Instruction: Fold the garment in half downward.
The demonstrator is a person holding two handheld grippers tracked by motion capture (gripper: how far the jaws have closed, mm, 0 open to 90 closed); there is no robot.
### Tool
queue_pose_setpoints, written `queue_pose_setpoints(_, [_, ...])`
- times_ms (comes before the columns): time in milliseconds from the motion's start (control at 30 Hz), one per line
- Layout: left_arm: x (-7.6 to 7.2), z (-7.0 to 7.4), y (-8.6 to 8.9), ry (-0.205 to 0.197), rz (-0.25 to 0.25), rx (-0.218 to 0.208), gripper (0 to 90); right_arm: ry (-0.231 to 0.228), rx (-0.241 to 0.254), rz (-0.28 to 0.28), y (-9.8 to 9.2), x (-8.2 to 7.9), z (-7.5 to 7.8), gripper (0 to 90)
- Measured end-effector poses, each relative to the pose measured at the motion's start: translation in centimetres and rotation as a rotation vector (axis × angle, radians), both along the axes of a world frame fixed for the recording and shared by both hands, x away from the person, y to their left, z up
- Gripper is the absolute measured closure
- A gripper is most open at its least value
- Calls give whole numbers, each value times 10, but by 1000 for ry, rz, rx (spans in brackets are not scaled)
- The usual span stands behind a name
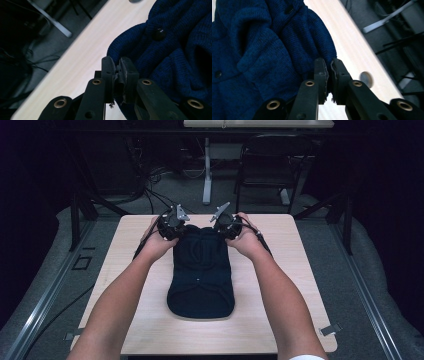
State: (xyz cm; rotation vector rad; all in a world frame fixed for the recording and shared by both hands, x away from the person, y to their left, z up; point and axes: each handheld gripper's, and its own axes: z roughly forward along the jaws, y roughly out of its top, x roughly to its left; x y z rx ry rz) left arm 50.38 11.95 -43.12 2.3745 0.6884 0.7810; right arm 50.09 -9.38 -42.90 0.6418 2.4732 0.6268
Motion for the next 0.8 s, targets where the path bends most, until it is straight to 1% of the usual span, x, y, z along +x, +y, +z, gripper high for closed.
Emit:
queue_pose_setpoints(67, [0, 7, 1, -26, 6, -9, 827, -30, -3, -3, 0, 0, 10, 834])
queue_pose_setpoints(133, [1, 14, 1, -49, 13, -6, 827, -58, 3, -8, 1, 0, 18, 834])
queue_pose_setpoints(167, [1, 18, 1, -69, 18, -5, 827, -69, 7, -10, 1, 0, 20, 834])
queue_pose_setpoints(233, [0, 25, 1, -96, 26, -4, 827, -104, 11, -19, 3, 0, 28, 834])
queue_pose_setpoints(267, [-1, 28, 1, -120, 35, -13, 827, -116, 17, -23, 3, 0, 30, 834])
queue_pose_setpoints(333, [-3, 35, 1, -174, 51, -28, 827, -156, 29, -38, 4, -1, 36, 834])
queue_pose_setpoints(367, [-4, 37, 2, -196, 55, -28, 827, -183, 49, -50, 4, -1, 39, 833])
queue_pose_setpoints(400, [-4, 37, 2, -209, 67, -37, 827, -199, 61, -53, 4, -2, 40, 833])
queue_pose_setpoints(433, [-5, 36, 2, -211, 74, -37, 826, -229, 79, -61, 5, -4, 41, 833])
queue_pose_setpoints(467, [-5, 34, 2, -208, 78, -36, 826, -235, 73, -59, 6, -5, 40, 833])
queue_pose_setpoints(500, [-6, 31, 1, -213, 77, -26, 826, -235, 73, -59, 6, -5, 40, 833])
queue_pose_setpoints(533, [-7, 29, 0, -213, 77, -21, 826, -234, 60, -61, 7, -6, 34, 833])
queue_pose_setpoints(567, [-8, 26, -1, -215, 80, -27, 826, -234, 60, -61, 7, -6, 34, 833])
queue_pose_setpoints(667, [-9, 19, -1, -200, 76, -22, 825, -225, 45, -57, 7, -7, 23, 832])
queue_pose_setpoints(700, [-9, 17, -2, -186, 77, -27, 825, -225, 45, -57, 7, -7, 23, 832])
queue_pose_setpoints(733, [-9, 16, -2, -182, 71, -19, 826, -221, 42, -60, 7, -7, 21, 832])
queue_pose_setpoints(800, [-9, 15, -3, -174, 62, -20, 825, -214, 39, -59, 8, -7, 19, 831])
